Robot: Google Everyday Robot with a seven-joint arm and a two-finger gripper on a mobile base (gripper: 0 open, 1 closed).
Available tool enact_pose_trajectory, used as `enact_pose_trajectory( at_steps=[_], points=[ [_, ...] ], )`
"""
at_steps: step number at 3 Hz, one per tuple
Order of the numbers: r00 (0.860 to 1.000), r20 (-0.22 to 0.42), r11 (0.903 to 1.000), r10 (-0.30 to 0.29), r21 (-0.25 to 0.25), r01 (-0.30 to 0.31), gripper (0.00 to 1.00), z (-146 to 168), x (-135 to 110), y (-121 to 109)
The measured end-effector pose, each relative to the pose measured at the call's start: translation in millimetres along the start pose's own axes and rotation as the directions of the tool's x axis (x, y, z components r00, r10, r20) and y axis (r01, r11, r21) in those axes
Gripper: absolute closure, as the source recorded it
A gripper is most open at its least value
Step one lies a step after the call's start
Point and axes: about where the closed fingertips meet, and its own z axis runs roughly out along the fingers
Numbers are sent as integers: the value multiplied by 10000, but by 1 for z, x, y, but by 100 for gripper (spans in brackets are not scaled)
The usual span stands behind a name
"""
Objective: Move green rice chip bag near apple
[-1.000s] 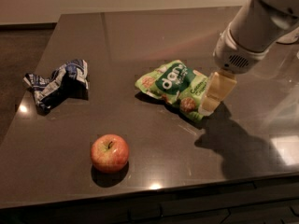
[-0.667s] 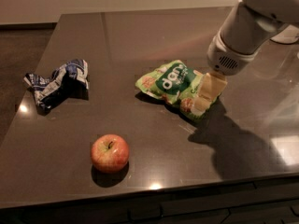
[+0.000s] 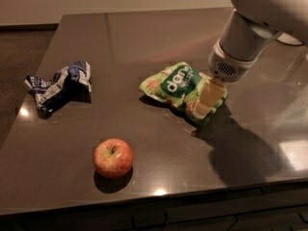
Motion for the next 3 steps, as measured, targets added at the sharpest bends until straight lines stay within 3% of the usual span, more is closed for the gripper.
enact_pose_trajectory(
  at_steps=[2,3],
  points=[
    [9991,-279,9992,314,-249,-321,64,1,-2,6],
    [9995,-272,9985,143,-533,-157,87,-4,-12,22]
  ],
)
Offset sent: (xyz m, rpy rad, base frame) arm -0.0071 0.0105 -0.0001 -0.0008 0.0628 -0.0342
